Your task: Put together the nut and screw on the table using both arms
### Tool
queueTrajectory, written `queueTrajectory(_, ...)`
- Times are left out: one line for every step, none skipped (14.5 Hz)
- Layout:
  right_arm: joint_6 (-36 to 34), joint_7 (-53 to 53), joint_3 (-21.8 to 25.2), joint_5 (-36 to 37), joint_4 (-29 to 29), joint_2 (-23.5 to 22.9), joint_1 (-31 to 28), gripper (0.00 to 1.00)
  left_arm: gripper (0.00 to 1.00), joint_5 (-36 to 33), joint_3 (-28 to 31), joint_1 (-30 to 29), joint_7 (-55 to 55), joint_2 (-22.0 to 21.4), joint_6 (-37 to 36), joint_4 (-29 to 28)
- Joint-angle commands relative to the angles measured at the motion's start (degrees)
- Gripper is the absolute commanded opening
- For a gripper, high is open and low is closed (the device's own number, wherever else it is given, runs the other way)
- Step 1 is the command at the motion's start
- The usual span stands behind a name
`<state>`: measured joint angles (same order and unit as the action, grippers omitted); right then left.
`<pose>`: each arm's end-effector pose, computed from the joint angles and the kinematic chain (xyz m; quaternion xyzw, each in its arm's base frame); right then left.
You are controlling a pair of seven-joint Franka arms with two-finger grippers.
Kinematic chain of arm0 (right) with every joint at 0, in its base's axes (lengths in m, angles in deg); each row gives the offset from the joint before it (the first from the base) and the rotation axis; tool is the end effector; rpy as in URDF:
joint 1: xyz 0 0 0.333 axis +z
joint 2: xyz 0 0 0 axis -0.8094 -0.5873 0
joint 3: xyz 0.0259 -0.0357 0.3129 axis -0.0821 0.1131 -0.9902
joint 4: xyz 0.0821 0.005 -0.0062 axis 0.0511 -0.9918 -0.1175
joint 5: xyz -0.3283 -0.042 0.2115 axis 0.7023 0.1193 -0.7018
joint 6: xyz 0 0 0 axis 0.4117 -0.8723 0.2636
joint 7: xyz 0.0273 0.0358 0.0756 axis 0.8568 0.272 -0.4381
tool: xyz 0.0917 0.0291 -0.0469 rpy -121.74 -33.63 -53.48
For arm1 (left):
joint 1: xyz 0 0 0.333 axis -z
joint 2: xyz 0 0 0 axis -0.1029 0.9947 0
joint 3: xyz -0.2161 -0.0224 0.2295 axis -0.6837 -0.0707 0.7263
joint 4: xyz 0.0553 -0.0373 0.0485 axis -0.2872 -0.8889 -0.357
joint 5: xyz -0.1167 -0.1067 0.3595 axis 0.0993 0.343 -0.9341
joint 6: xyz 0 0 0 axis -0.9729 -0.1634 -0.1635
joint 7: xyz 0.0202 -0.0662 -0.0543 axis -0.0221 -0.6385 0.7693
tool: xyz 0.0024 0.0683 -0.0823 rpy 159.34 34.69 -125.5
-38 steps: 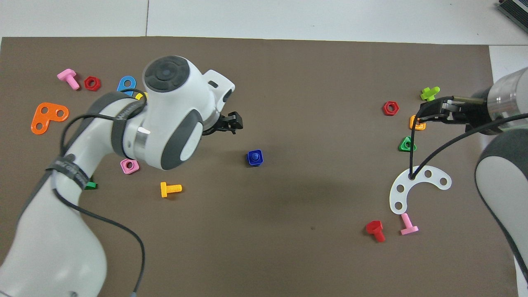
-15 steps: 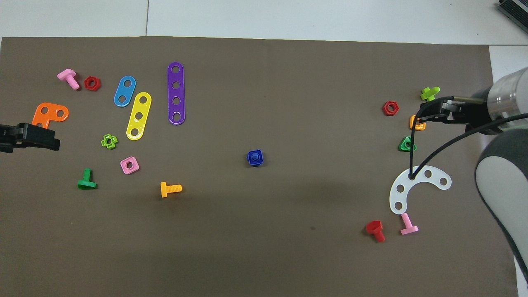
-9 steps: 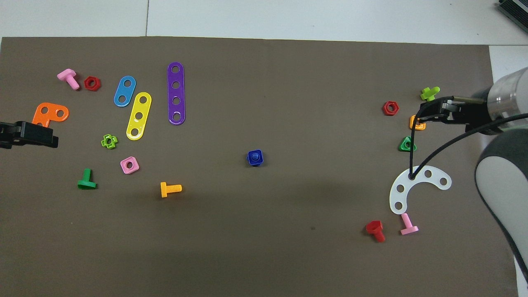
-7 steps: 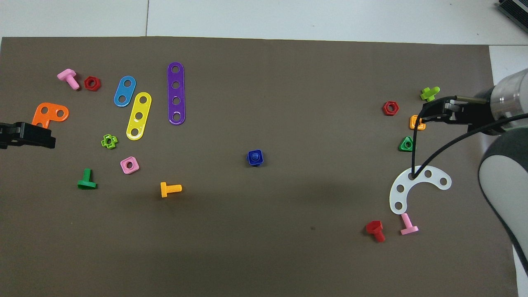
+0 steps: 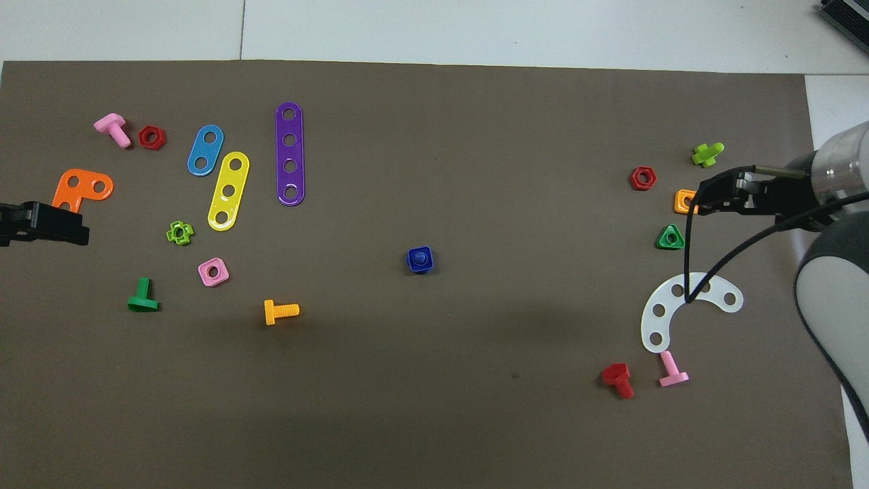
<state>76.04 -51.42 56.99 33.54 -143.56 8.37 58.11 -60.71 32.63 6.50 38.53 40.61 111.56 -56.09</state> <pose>0.5594 0.0384 0.6023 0.9931 -0.1139 0.0201 0.0167 0.5399 0.0066 0.6070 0.9997 -0.0222 -0.0111 0.0045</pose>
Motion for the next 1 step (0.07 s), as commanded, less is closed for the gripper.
queueTrajectory(-1.23,-1.17,-0.63,-1.26,0.13,1.15,-0.74,1.00,1.00,-1.29,-0.03,-0.33,0.50,-0.53,-0.25,-0.29)
